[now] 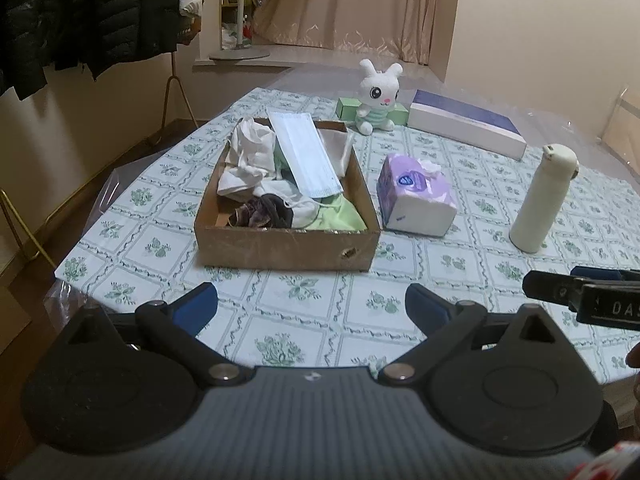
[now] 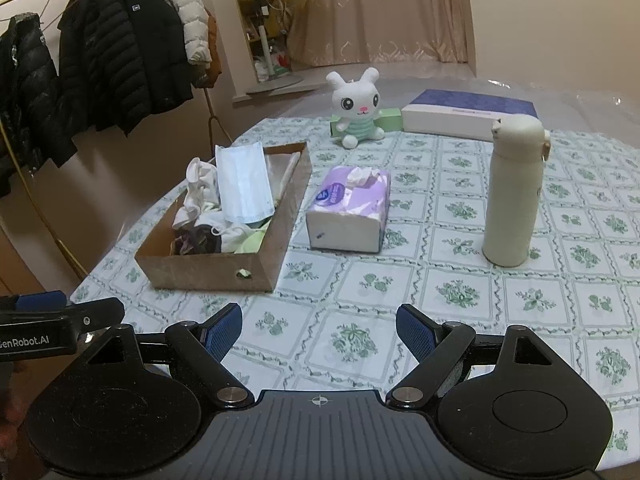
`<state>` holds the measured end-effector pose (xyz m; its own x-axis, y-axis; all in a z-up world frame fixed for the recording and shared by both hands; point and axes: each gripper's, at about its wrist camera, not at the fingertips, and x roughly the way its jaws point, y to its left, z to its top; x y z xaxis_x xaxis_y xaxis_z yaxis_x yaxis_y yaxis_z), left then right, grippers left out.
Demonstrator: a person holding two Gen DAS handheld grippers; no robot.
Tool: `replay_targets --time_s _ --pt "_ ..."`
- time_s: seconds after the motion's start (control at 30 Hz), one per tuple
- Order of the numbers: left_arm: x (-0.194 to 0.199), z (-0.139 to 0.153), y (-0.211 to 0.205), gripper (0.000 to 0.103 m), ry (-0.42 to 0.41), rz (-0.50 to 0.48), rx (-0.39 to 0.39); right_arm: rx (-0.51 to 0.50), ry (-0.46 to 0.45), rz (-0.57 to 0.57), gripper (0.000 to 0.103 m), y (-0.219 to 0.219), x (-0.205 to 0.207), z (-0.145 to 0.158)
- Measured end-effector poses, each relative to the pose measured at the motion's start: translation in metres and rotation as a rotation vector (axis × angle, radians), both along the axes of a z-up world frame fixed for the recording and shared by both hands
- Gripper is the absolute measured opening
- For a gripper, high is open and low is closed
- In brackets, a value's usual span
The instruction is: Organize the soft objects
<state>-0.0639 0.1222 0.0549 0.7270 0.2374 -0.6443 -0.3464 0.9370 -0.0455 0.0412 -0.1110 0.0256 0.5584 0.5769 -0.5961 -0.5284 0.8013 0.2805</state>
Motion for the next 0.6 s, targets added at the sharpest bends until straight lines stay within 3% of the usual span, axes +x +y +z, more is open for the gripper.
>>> replay_targets --time_s 0.6 --pt "0.009 0.002 -0.02 0.099 0.007 -0.023 0.042 -0.023 -0.059 -0.021 0.084 -0.015 -0.004 0.005"
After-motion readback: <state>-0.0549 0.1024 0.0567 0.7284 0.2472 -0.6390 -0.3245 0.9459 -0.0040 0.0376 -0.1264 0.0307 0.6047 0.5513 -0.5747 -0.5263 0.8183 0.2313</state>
